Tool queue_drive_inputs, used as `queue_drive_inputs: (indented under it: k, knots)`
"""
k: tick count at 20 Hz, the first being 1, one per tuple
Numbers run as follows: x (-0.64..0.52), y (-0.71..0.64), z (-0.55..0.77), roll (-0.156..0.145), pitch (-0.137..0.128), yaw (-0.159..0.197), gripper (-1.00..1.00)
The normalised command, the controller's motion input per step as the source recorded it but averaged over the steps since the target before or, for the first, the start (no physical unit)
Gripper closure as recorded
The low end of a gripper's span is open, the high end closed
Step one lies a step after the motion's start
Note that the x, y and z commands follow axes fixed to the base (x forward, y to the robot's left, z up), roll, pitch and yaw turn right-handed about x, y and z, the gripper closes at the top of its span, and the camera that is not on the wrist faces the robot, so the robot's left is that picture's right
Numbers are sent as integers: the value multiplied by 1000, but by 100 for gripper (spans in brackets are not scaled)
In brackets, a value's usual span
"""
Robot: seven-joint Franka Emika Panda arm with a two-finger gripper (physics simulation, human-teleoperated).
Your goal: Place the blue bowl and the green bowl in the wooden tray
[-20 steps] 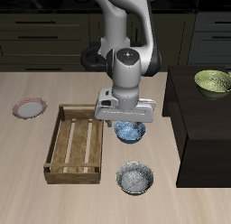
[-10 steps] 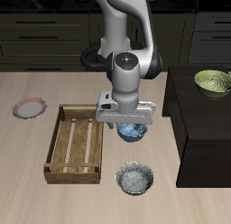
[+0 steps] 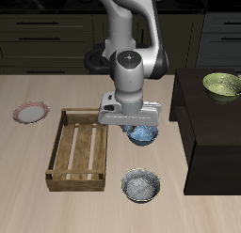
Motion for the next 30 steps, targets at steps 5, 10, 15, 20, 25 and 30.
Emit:
queue_drive_inputs:
  k: [5,10,15,20,25,30]
  knots:
    - [12,39,18,9,-5,6,100]
    - [-38,64,171,15,-29,7,100]
    - [-77,53,248,15,-29,3,100]
    - [-82,23,203,9,-28,15,100]
    - [-79,-69,274,-1,-37,17,100]
    - [-54,-81,215,-2,-19,14,100]
